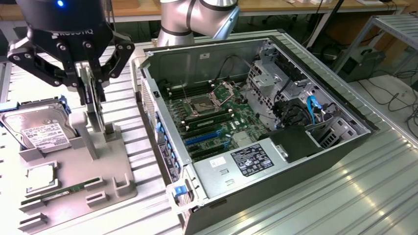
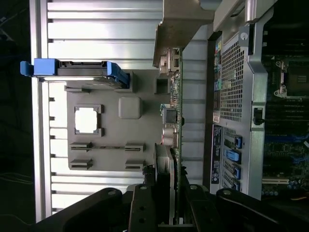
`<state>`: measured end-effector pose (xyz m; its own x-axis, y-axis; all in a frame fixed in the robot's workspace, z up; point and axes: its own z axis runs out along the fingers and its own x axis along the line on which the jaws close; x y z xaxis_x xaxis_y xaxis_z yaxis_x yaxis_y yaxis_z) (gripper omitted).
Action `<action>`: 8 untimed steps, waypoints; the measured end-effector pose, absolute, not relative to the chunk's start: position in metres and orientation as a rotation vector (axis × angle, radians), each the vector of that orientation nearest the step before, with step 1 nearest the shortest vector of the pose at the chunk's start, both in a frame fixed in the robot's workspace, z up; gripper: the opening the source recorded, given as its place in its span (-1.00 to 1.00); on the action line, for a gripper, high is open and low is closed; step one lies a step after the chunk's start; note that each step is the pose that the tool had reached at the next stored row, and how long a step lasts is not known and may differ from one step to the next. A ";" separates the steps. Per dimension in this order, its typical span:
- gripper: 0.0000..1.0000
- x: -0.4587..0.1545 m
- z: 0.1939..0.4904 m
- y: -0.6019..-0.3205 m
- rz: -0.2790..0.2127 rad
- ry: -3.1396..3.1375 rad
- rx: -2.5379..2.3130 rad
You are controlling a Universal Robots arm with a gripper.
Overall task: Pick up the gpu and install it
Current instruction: 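Pick up the gpu and move the gpu toward the slot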
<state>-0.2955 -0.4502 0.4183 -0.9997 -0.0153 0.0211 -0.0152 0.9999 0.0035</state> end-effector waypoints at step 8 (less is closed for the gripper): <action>-0.44 -0.295 0.419 -0.450 -0.005 -3.120 0.024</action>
